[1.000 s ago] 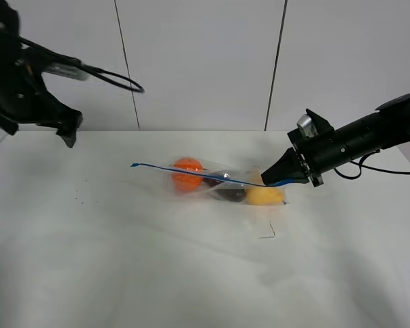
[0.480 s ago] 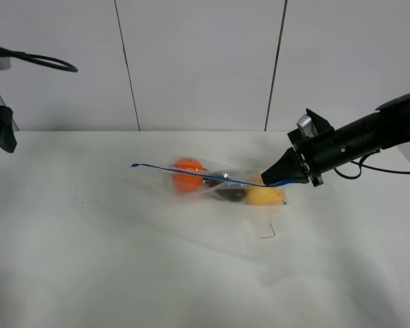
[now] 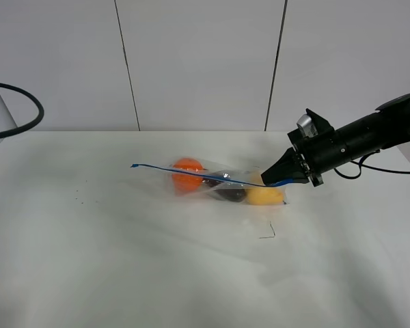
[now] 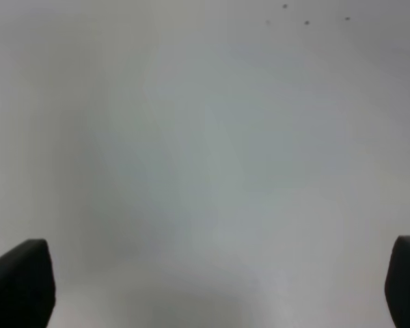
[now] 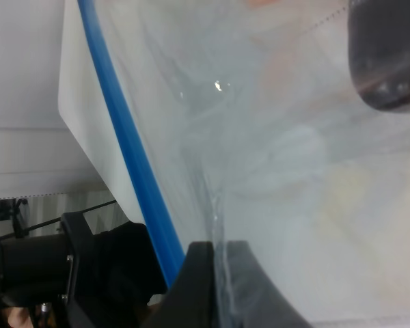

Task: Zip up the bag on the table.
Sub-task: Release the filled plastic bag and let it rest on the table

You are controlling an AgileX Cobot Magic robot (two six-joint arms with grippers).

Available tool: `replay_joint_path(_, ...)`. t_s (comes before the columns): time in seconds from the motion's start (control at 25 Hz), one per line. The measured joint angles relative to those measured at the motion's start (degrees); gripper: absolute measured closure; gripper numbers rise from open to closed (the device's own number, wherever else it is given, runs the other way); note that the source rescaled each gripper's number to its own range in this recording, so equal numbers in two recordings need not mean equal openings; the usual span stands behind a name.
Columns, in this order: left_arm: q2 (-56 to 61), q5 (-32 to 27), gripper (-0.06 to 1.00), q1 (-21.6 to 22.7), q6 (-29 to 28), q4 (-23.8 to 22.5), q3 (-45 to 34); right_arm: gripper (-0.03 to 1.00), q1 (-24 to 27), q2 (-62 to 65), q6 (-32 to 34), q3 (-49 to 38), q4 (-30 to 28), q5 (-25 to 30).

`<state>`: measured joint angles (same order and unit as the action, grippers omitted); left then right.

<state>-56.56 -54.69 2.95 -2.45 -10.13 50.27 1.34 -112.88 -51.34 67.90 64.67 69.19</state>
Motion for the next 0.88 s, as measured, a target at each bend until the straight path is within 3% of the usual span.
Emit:
replay_joint_path(0.2, 11.26, -0.05, -0.06, 0.0, 0.0, 0.56, -4.08, 0.97, 0.0, 0.0, 0.0, 0.0, 0.0, 0.0)
replay_joint_path(0.48, 26.26, -2.54, -0.06, 0.0, 0.0, 6.33, -7.19, 0.97, 0.0, 0.0, -0.29, 0.0, 0.0, 0.0)
replay_joint_path(0.88, 43.8, -4.05, -0.06, 0.0, 4.1, 8.48, -16.04, 0.97, 0.0, 0.0, -0.64, 0.0, 0.0, 0.0)
